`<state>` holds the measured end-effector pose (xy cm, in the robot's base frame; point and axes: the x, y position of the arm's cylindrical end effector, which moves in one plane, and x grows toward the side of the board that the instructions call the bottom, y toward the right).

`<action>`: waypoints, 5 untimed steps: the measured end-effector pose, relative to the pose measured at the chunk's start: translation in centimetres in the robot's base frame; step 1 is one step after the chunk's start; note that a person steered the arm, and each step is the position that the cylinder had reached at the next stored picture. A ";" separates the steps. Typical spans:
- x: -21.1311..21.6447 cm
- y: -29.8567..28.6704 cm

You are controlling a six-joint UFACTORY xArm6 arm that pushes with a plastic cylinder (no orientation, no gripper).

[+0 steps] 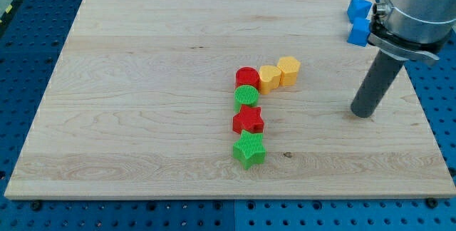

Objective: Move your arm closer towards the blue cube

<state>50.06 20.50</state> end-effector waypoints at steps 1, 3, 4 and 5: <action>1.3 3.9; -1.9 8.1; -5.5 8.4; -8.6 8.8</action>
<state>41.49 29.28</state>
